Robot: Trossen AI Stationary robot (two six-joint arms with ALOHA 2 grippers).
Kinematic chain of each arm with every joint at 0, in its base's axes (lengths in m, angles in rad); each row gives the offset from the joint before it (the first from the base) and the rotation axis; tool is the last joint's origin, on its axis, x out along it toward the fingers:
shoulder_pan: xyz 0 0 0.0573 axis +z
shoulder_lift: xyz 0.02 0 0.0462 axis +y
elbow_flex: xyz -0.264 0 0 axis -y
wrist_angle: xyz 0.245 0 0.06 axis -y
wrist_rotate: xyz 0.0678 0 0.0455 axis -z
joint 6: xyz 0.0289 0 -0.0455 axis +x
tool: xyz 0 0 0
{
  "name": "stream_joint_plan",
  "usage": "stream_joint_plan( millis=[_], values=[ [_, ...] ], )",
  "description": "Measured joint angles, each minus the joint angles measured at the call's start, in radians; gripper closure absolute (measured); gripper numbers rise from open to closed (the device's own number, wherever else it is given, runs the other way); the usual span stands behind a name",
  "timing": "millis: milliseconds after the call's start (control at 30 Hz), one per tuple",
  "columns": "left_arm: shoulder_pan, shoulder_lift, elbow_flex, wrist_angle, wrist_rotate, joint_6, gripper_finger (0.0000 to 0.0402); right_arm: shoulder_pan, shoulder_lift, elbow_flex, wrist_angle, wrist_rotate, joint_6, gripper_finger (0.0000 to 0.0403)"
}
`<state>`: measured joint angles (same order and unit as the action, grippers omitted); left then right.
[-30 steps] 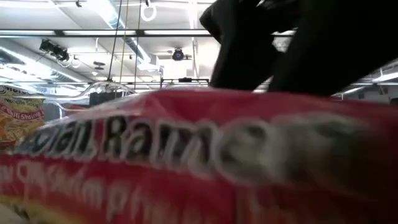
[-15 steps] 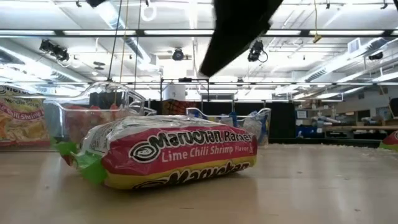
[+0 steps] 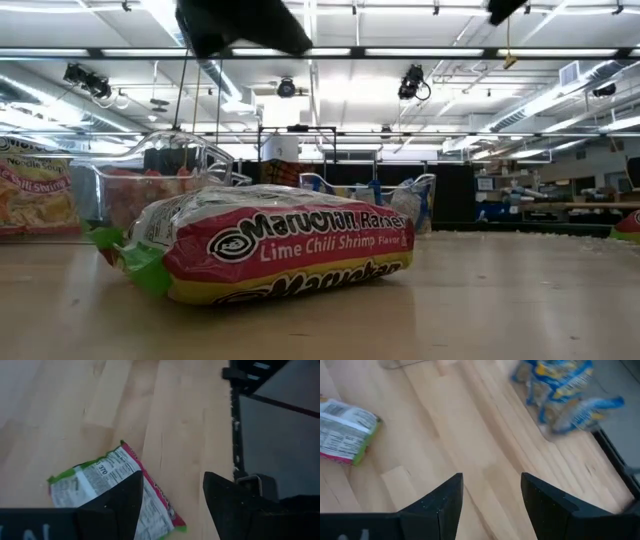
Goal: Sort Maruchan noodles
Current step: Put the yellow noodle pack into the bottom transparent bin
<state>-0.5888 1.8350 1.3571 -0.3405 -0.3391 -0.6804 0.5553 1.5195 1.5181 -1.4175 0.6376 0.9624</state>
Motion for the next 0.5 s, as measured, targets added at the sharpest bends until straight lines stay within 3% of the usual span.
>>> stream_joint_plan(
  millis=[167, 300, 500],
  values=[
    [0.016, 0.07, 0.007, 0.0, -0.006, -0.075, 0.0189, 0.037, -0.105, 0.0, -0.115, 0.003, 0.11, 0.0197],
    [0.016, 0.131, 0.007, -0.006, -0.005, -0.087, 0.0189, 0.058, -0.166, 0.0, -0.106, 0.046, 0.119, 0.0197],
    [0.051, 0.171, 0.008, -0.172, 0.0, -0.032, 0.0189, 0.081, -0.209, 0.0, -0.056, 0.071, 0.085, 0.0197]
  ],
)
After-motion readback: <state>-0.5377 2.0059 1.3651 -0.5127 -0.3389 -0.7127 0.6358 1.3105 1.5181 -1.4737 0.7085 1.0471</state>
